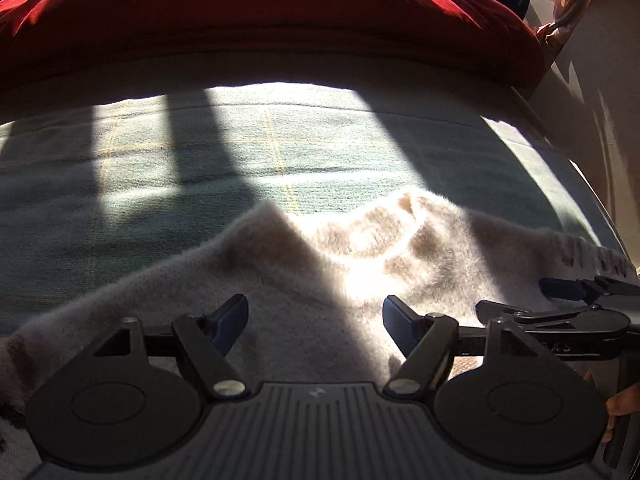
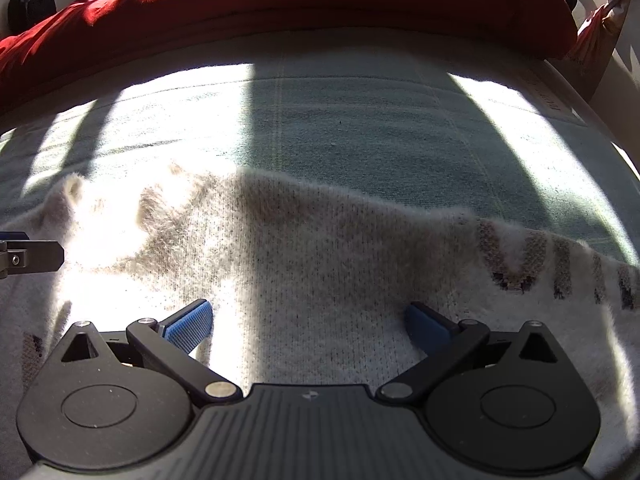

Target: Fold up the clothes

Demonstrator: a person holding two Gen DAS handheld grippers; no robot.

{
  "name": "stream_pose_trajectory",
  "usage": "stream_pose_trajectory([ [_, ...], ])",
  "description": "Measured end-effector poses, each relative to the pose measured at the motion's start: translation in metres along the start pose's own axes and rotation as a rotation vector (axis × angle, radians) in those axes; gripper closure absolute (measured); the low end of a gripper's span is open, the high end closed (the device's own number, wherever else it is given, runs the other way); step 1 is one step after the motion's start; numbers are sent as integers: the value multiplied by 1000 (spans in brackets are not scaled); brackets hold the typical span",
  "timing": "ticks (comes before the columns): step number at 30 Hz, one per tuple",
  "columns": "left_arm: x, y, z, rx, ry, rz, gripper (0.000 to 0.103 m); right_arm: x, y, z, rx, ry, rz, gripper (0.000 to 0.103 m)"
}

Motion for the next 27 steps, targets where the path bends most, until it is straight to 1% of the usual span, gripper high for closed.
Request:
stream_pose_trajectory([
  [2, 26, -9, -3, -3, -18, -3, 29, 4, 3, 2, 11, 6, 22, 0],
  [4, 50, -21, -2, 2, -31, 9, 29, 15, 8, 11, 20, 44, 5, 0],
  [6, 76, -36, 5, 2, -25, 19, 29, 26, 13, 20, 29, 83, -14, 2],
  [7, 90, -43, 9, 3, -21, 25, 29, 31, 15, 28, 53, 107, -24, 3],
  [10, 126, -66, 31, 44, 13, 40, 29, 44, 18, 59, 109, 196, -29, 6],
  [12, 146, -79, 50, 86, 53, 45, 29, 49, 20, 86, 160, 259, -19, 10],
  [15, 175, -100, 89, 177, 141, 42, 29, 57, 24, 131, 250, 348, -9, 15],
  [16, 183, -105, 102, 208, 170, 37, 29, 61, 26, 151, 281, 387, -8, 18],
  [19, 206, -123, 138, 314, 236, 31, 30, 73, 34, 207, 365, 495, 0, 21],
  [21, 221, -132, 159, 390, 274, -2, 30, 78, 35, 239, 415, 571, 24, 23],
  [27, 264, -164, 225, 623, 408, -101, 30, 96, 28, 350, 635, 794, 71, 26],
])
Point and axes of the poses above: each gripper's, at about its wrist camera, not at the fingertips, and x roughly against the way its jaws point, z to its left, y to its top, the point moved 10 cm from there along -x, roughly the way its jaws point, and after that the axes turned 13 degrees about -z, right-handed, at the moved point
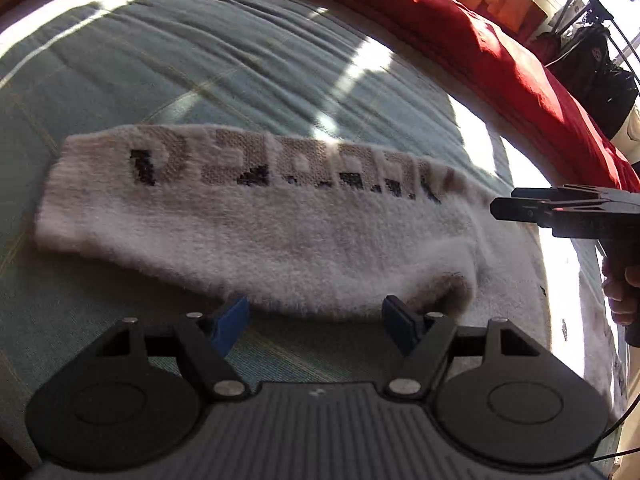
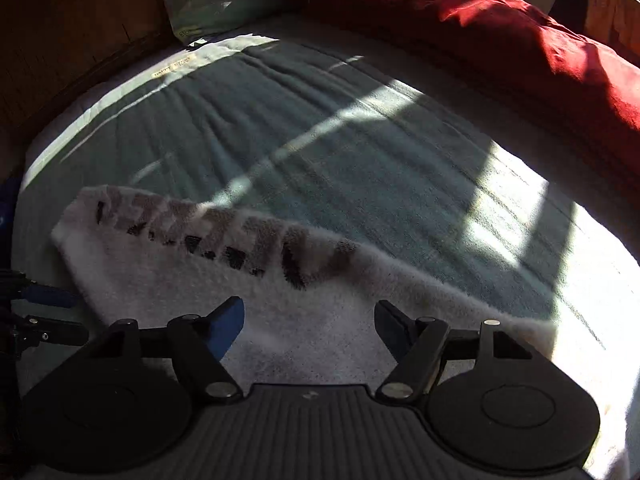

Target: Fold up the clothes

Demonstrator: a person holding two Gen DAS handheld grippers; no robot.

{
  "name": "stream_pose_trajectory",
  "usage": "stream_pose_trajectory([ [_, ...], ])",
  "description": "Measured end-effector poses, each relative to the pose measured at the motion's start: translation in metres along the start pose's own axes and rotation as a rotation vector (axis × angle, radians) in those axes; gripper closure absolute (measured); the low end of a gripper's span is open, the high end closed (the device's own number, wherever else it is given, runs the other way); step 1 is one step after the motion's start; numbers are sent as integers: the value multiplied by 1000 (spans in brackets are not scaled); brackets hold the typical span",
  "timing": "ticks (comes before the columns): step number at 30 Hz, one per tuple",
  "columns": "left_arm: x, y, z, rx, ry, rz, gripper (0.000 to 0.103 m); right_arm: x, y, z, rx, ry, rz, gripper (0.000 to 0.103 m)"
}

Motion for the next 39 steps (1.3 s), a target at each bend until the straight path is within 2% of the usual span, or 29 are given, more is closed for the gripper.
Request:
stream_pose_trajectory([
  [6, 7, 18, 75, 249, 103, -104, 33, -55, 42, 66, 190, 237, 80, 29],
  [9, 5, 16, 95, 328, 129, -118, 42, -85, 58, 93, 278, 349, 134, 32],
  [15, 0, 10, 116, 464, 134, -143, 43, -142, 77, 133, 380, 529, 262, 33],
  [17, -1, 9, 119, 512, 124, -155, 43, -159, 78, 144, 371, 583, 308, 33],
  [22, -6, 12, 126, 558, 117, -186, 44, -190, 73, 171, 367, 705, 425, 36],
  [26, -11, 18, 131, 548, 123, -214, 44, -202, 69, 183, 369, 774, 502, 38],
  [32, -19, 31, 135, 526, 123, -246, 45, -206, 65, 191, 335, 850, 592, 60],
  [33, -20, 33, 135, 508, 139, -246, 55, -207, 64, 191, 342, 846, 591, 62],
  [34, -21, 35, 135, 488, 155, -246, 71, -208, 63, 192, 348, 841, 588, 71],
  [35, -21, 36, 137, 458, 181, -236, 78, -208, 64, 192, 352, 830, 581, 93],
  [36, -21, 37, 138, 448, 194, -236, 89, -207, 67, 193, 336, 828, 570, 94],
  [39, -19, 45, 140, 443, 179, -250, 95, -204, 73, 196, 341, 804, 534, 95],
])
Point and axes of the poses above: each gripper's, at about its wrist camera, not at the fingertips, and x roughly against the way its jaws point, z to its left, y to its top, the point moved 10 cm from there along -x, roughly the way its jaws point, and after that the axes turned 13 degrees about -z, right-handed, at the moved point
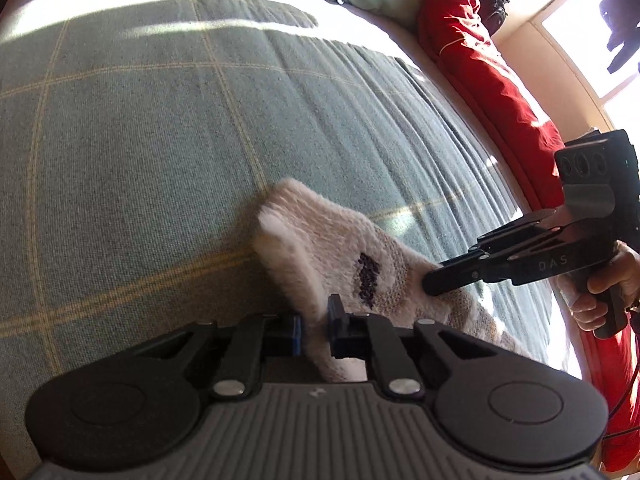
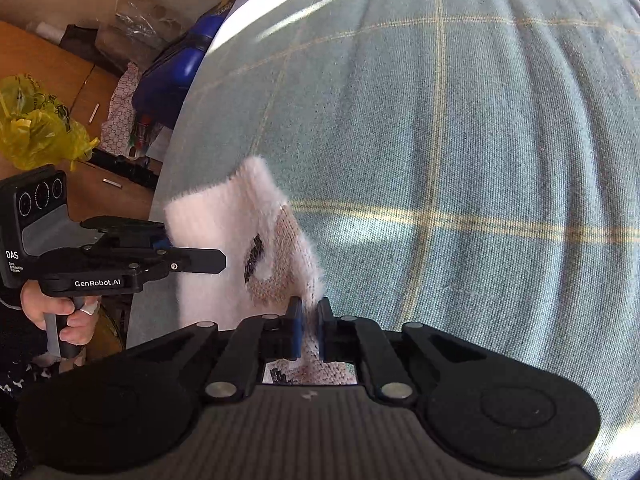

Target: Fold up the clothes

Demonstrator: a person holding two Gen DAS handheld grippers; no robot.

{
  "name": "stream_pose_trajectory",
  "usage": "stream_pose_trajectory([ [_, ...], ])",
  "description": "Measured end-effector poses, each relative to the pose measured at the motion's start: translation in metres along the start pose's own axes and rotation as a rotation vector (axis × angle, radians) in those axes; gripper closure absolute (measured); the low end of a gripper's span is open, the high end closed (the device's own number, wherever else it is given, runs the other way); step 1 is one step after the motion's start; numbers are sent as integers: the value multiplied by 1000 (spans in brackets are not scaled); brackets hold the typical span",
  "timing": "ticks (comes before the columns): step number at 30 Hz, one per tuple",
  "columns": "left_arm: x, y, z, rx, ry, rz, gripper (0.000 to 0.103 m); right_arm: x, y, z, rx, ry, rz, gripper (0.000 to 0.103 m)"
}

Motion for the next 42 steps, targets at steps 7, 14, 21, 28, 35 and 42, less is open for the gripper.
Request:
stream_pose_trajectory([
  [7, -7, 44, -20, -90, -51, -79, 97, 27, 34, -9, -5, -84, -139, 97],
  [14, -21, 78, -23, -156, -18, -135, 96, 49, 57, -39, -64, -145, -245, 102],
  [21, -2, 59, -34, -258, -36, -46, 84, 58, 7, -43, -35, -174, -126, 75],
  [28, 8, 2, -39, -156, -45, 117, 49, 69, -58, -69, -123, -179, -5, 61],
  [35, -11, -24, -30, 63, -76, 184, 44, 58, -82, -67, -168, -77, 53, 55],
  [42, -31, -15, -42, 52, -91, 127, 47, 60, -85, -66, -179, -43, 28, 60],
])
Point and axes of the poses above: each gripper's, at about its wrist camera, not at the fingertips, and x roughly against the way its jaws point, z to its left, y to its top, the point moved 10 cm from there along -x, roughly the way its jaws point, and after that the axes turned 13 degrees about -z, right-handed, at the moved point
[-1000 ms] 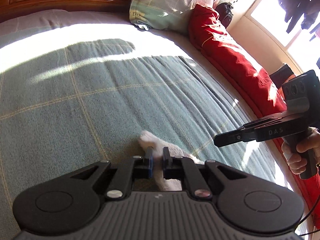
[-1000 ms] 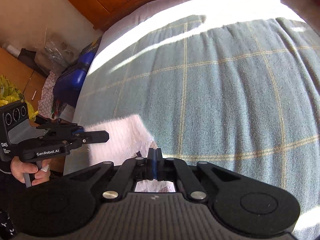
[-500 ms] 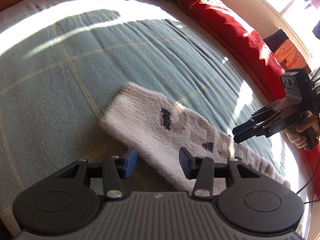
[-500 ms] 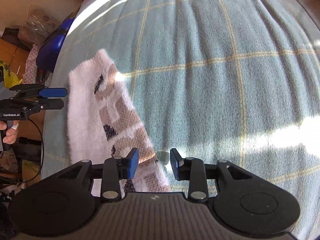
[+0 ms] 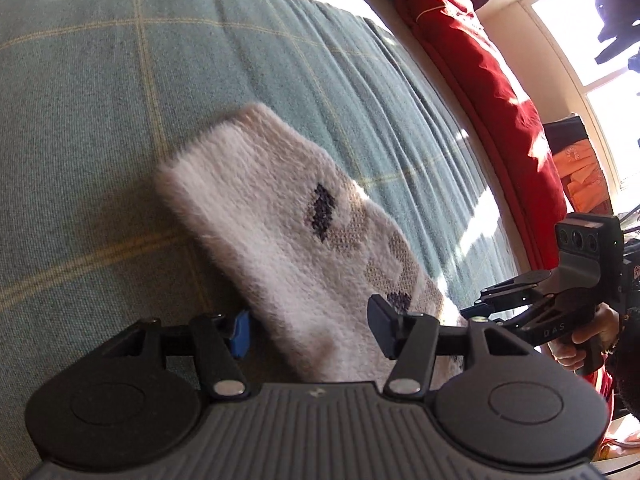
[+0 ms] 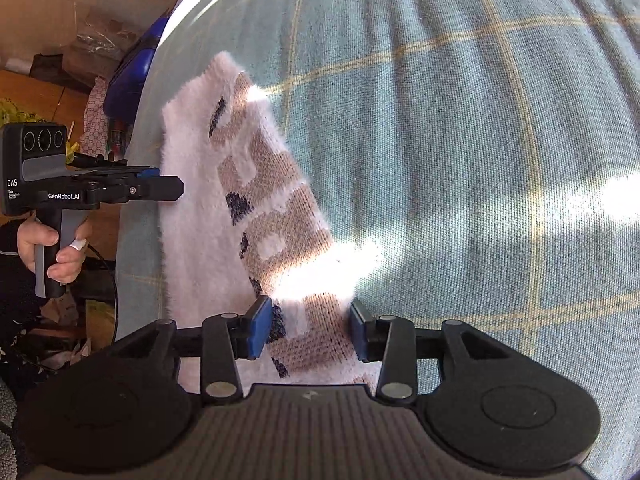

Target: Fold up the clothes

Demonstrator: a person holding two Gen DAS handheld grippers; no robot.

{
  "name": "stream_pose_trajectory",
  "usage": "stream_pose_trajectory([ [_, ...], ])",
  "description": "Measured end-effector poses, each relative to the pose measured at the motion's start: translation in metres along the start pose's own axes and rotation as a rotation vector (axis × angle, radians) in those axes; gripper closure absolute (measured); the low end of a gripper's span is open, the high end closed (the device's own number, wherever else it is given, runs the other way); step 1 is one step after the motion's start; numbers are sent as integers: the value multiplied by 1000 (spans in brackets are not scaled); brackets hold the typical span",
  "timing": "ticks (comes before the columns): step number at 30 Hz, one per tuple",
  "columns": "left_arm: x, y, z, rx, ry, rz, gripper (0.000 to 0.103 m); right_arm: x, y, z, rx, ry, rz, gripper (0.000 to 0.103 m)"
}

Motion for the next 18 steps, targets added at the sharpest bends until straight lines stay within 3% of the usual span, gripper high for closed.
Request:
stream_pose_trajectory([
  [2, -2, 4, 0, -42, 39, -18, 68, 3, 1, -1, -5, -4, -26, 80],
  [3, -2, 6, 0, -74, 57, -27, 89, 4, 1, 0, 2, -13, -31, 81],
  [4, -3, 8, -2, -101, 64, -35, 94, 5, 0, 1, 10, -22, -36, 85],
  [10, -3, 33, -24, -193, 9, -106, 96, 15, 2, 16, 123, -125, -68, 89],
  [18, -18, 52, -41, -315, -10, -136, 95, 24, 7, -1, 65, -252, -145, 89],
])
Point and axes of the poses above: each gripper's, at about its wrist camera, not at the fingertips, and x roughly against the way its jaws point, z to its left, y to its top, the point moved 10 cm from there along -x, roughly the way its jaws point, and after that the axes turned 13 degrees about -z, right-handed, at the moved point
